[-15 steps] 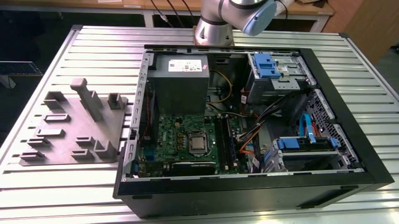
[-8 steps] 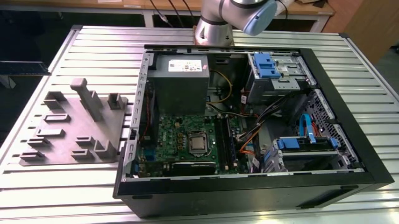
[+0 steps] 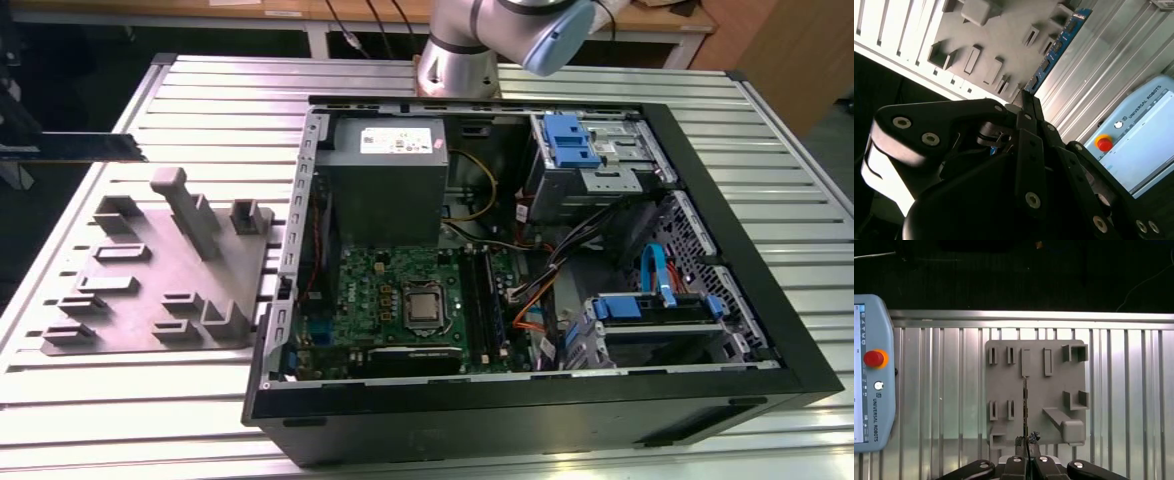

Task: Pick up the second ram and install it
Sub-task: 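Pick up the second ram and move it above second insertion slot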

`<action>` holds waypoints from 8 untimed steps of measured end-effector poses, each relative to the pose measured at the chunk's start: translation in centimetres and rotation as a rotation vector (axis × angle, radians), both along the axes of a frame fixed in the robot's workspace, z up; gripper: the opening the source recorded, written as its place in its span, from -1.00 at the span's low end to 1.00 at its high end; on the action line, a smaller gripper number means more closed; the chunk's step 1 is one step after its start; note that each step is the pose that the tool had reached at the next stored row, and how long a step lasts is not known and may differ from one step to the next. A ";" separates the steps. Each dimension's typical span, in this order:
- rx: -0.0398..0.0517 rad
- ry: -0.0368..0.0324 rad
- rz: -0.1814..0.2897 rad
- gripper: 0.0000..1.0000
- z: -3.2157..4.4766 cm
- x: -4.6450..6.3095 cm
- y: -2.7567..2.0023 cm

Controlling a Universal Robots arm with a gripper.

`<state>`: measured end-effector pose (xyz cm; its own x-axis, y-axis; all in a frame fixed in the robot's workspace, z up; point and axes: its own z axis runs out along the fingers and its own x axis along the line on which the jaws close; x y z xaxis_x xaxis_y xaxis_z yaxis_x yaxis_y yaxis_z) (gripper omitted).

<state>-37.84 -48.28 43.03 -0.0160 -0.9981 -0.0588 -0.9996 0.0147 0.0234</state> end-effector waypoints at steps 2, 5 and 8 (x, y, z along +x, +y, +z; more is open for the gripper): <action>-0.0001 0.0011 0.000 -0.76 0.01 0.7 0.00; 0.0000 0.0019 0.000 -0.76 0.00 1.7 0.00; -0.0002 0.0030 0.000 -0.76 0.01 2.7 0.00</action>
<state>-35.13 -48.28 43.04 -0.0163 -0.9981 -0.0586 -0.9995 0.0148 0.0265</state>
